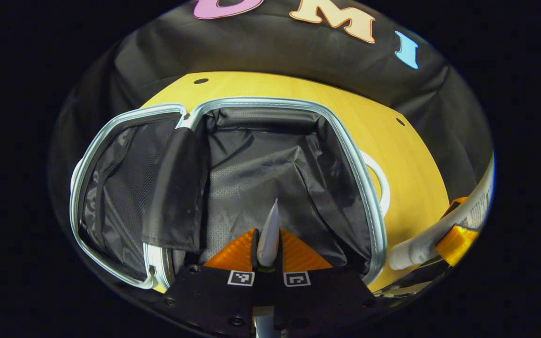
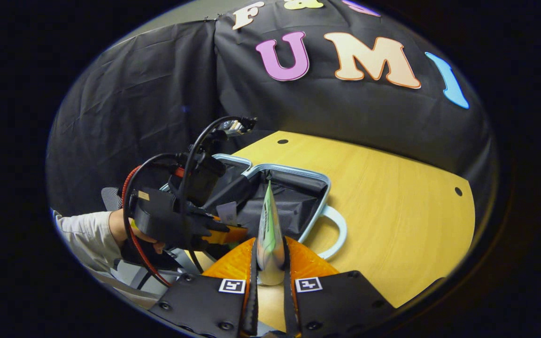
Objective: First open the suitcase, pack the skin care products into it, and then close the suitcase.
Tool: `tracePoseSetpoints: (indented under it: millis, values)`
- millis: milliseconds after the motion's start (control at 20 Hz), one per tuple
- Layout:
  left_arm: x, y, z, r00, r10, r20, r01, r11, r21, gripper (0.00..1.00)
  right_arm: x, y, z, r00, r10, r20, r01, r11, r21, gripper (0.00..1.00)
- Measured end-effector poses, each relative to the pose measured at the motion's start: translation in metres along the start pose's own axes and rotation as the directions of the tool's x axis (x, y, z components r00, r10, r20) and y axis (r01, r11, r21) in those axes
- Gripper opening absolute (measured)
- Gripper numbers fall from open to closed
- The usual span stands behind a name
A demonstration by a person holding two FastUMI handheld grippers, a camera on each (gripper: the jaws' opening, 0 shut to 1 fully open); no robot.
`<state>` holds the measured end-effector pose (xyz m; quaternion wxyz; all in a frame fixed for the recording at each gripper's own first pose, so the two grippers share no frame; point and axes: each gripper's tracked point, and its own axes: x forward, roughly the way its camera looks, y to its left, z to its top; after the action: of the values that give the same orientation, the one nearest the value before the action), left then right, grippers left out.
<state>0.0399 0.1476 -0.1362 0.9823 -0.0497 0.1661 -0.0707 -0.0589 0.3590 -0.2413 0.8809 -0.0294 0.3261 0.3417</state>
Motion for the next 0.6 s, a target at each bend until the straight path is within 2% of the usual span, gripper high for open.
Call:
tracePoseSetpoints:
  millis: [100,200,250,300,350,400,450,600]
  values:
    - [0.007,0.002,0.005,0.999,-0.036,0.007,0.036,0.999,0.022,0.11,0.011,0.008,-0.001,1.0,-0.019,-0.013,0.019,1.0,-0.012,0.24]
    - [0.008,0.007,0.007,0.998,-0.057,-0.004,0.057,0.998,0.029,0.2,0.023,0.019,-0.003,0.999,-0.022,-0.025,0.022,1.0,0.009,0.24]
    - [0.007,0.009,0.012,0.997,-0.071,0.012,0.071,0.997,0.033,0.36,0.029,0.022,-0.007,0.999,-0.031,-0.041,0.032,0.999,0.018,0.24]
    - [0.004,0.01,0.018,0.996,-0.083,0.029,0.082,0.996,0.034,0.46,0.034,0.025,-0.012,0.997,-0.038,-0.063,0.04,0.999,0.029,0.24]
    - [-0.001,0.011,0.025,0.994,-0.097,0.052,0.096,0.995,0.033,0.61,0.039,0.028,-0.017,0.996,-0.041,-0.081,0.045,0.998,0.046,0.24]
    - [-0.007,0.014,0.032,0.992,-0.106,0.071,0.104,0.994,0.031,0.62,0.041,0.03,-0.023,0.994,-0.041,-0.097,0.047,0.997,0.065,0.24]
    - [-0.014,0.019,0.039,0.99,-0.108,0.092,0.105,0.994,0.034,0.7,0.045,0.033,-0.028,0.993,-0.04,-0.115,0.05,0.995,0.081,0.24]
    - [-0.036,0.038,0.064,0.98,-0.101,0.168,0.096,0.995,0.038,0.66,0.067,0.035,-0.041,0.981,-0.073,-0.178,0.092,0.991,0.101,0.24]
